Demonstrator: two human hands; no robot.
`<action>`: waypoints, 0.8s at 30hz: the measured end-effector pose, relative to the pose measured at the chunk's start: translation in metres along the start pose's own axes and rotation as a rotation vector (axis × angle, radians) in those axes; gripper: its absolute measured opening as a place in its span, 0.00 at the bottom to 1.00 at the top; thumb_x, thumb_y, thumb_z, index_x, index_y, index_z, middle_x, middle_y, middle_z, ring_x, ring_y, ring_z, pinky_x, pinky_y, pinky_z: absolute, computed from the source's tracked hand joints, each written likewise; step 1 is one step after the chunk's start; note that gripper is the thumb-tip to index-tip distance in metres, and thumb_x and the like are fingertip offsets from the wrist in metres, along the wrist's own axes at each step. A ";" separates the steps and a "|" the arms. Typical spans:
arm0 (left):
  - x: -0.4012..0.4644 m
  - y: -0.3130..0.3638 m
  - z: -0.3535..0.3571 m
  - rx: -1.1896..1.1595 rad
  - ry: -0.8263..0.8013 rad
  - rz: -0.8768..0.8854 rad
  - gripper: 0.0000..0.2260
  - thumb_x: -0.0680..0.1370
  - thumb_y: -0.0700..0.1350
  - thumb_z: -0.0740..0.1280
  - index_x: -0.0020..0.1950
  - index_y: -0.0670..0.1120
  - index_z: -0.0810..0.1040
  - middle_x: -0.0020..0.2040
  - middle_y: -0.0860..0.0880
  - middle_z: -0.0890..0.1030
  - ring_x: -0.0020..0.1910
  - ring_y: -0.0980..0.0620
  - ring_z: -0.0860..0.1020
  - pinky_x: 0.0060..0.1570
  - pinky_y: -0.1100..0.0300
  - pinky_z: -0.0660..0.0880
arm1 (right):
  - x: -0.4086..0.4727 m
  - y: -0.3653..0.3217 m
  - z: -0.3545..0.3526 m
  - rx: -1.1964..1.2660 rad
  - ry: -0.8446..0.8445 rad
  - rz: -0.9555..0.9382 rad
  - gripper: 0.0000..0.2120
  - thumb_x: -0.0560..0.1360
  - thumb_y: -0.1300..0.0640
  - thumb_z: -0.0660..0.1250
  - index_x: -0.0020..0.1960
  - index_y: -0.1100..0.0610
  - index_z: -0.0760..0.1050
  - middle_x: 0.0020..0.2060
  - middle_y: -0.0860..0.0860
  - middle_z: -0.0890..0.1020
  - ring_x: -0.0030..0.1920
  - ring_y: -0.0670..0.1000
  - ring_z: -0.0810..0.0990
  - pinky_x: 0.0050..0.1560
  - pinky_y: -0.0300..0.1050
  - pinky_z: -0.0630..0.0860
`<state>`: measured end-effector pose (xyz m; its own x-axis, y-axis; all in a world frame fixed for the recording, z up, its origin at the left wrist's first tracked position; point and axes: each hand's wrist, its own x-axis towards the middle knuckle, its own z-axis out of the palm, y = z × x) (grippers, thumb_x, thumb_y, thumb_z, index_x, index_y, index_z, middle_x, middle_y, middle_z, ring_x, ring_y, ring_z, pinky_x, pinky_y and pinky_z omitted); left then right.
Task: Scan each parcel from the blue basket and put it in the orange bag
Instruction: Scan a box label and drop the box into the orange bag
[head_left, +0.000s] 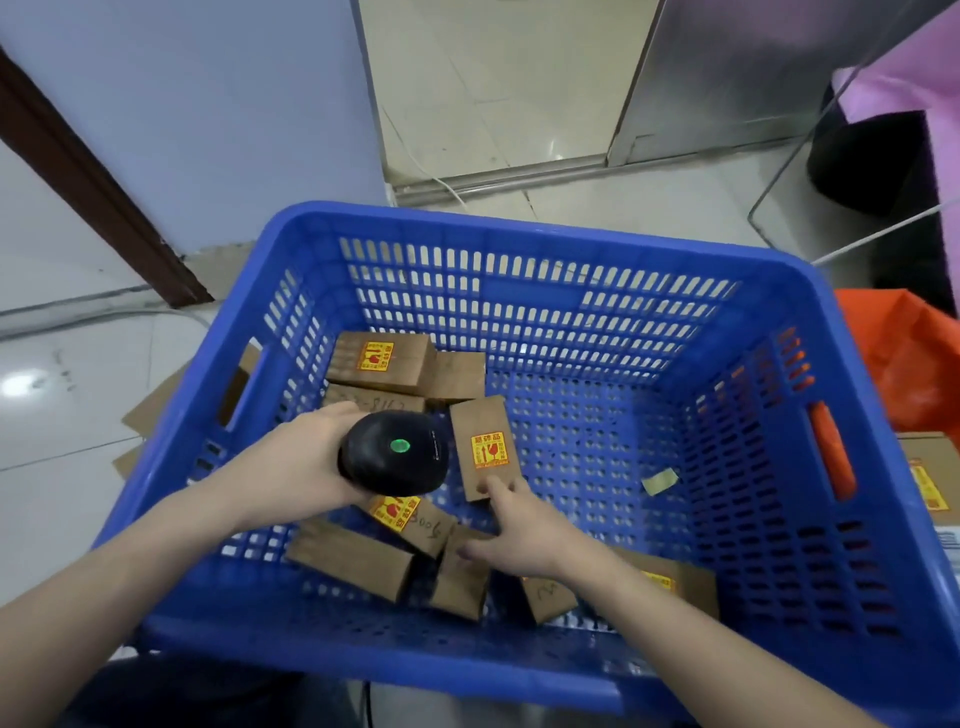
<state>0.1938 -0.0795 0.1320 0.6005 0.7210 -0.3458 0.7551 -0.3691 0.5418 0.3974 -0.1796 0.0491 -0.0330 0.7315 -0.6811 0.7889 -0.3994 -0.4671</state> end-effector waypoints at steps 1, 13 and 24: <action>0.000 0.001 -0.001 0.000 0.012 -0.003 0.16 0.68 0.50 0.76 0.53 0.55 0.77 0.49 0.56 0.77 0.48 0.59 0.78 0.49 0.58 0.76 | 0.007 0.001 0.007 0.007 -0.014 0.031 0.38 0.73 0.42 0.68 0.75 0.52 0.53 0.72 0.57 0.60 0.69 0.60 0.67 0.66 0.50 0.69; -0.005 0.026 -0.020 -0.121 0.111 0.048 0.18 0.69 0.43 0.75 0.42 0.64 0.71 0.43 0.61 0.74 0.44 0.71 0.74 0.38 0.74 0.68 | 0.045 -0.002 0.034 0.120 -0.075 0.273 0.35 0.71 0.39 0.68 0.69 0.57 0.62 0.64 0.56 0.72 0.62 0.59 0.74 0.58 0.55 0.77; 0.004 0.055 -0.031 -0.181 0.225 0.116 0.16 0.67 0.43 0.75 0.45 0.60 0.74 0.44 0.54 0.78 0.47 0.57 0.77 0.44 0.60 0.72 | -0.057 -0.007 -0.096 0.281 0.049 0.125 0.20 0.75 0.45 0.64 0.64 0.49 0.63 0.47 0.47 0.77 0.44 0.48 0.80 0.45 0.46 0.81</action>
<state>0.2298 -0.0783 0.1844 0.5916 0.7992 -0.1063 0.6136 -0.3608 0.7023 0.4532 -0.1653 0.1452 0.0886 0.6897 -0.7186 0.5846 -0.6202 -0.5231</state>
